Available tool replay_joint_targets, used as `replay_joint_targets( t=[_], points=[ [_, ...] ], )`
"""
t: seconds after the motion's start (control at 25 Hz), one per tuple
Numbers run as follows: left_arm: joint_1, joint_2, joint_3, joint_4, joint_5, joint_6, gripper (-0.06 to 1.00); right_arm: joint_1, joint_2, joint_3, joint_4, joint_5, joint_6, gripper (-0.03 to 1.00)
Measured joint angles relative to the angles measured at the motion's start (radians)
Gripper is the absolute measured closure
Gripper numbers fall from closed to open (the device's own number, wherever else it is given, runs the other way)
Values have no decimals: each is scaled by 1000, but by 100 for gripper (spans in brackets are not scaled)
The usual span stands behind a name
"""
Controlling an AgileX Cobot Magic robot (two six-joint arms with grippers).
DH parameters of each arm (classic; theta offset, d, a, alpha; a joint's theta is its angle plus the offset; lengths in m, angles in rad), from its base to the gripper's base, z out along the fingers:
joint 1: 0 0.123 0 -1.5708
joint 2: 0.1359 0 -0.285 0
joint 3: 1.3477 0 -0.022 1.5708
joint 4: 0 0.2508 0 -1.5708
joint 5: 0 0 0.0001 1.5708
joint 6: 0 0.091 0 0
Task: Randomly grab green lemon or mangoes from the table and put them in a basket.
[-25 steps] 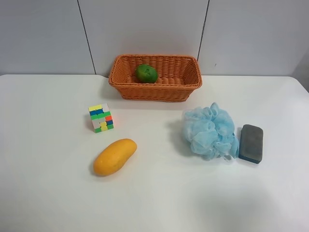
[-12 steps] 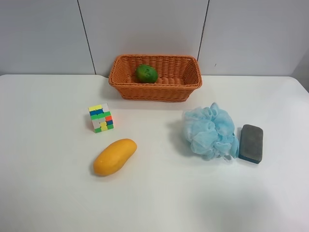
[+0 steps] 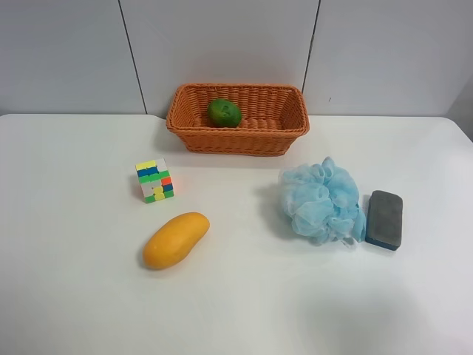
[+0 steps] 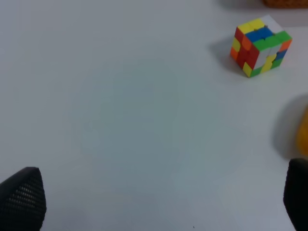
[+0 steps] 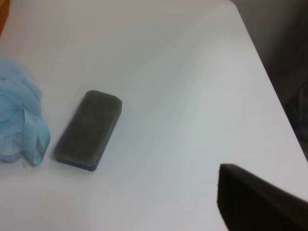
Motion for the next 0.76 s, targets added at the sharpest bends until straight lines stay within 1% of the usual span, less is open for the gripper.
replay_joint_targets(
  t=[0.76],
  points=[
    [0,-25,0,4,0,-4,-5,0,0,0,0,0,0,-2]
  ],
)
